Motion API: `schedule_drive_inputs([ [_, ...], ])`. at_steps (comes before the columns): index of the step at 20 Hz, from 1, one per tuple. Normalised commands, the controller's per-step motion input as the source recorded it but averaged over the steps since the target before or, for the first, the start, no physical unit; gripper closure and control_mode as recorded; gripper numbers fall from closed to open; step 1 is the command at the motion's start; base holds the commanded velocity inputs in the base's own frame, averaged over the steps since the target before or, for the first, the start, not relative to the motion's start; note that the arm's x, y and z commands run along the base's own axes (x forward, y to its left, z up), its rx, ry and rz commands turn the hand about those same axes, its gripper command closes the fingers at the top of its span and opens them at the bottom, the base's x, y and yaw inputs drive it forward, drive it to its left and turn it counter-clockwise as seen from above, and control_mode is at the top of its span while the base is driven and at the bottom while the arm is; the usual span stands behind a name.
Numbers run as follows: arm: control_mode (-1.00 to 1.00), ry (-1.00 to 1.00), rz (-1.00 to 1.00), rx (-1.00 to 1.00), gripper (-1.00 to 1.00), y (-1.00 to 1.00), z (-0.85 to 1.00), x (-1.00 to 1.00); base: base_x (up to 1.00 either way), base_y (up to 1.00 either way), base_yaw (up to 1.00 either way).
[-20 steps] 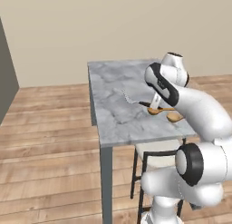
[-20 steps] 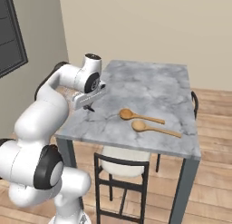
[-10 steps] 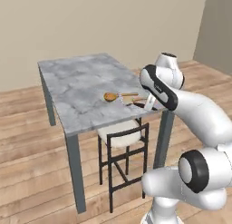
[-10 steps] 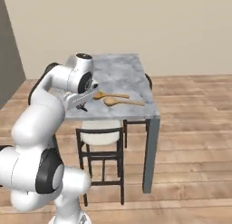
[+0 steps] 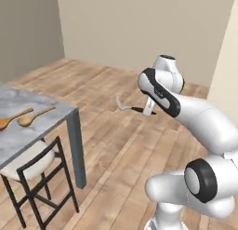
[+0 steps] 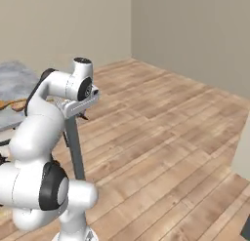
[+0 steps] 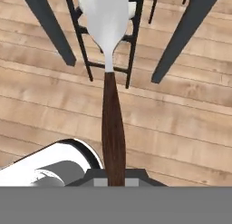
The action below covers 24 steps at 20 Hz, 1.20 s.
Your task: Pick up the metallic utensils from the counter and place them in the open drawer. Make sure not to pick up any wooden utensils.
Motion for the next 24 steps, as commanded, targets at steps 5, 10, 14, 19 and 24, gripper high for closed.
schedule_drive_inputs([
  [5, 1.00, 0.00, 0.00, 0.00, 1.00, 0.00, 0.00, 0.00, -0.18, -0.33, -1.00],
  [10, 1.00, 0.00, 0.00, 0.00, 1.00, 0.00, 0.00, 0.00, 0.00, -0.50, -1.00],
  [14, 1.00, 0.00, 0.00, 0.00, 1.00, 0.00, 0.00, 0.00, 0.00, -0.61, -1.00],
  [19, 1.00, 0.00, 0.00, 0.00, 1.00, 0.00, 0.00, 0.00, 0.13, -0.67, -1.00],
  [24, 1.00, 0.00, 0.00, 0.00, 1.00, 0.00, 0.00, 0.00, 0.39, -0.63, -0.76],
])
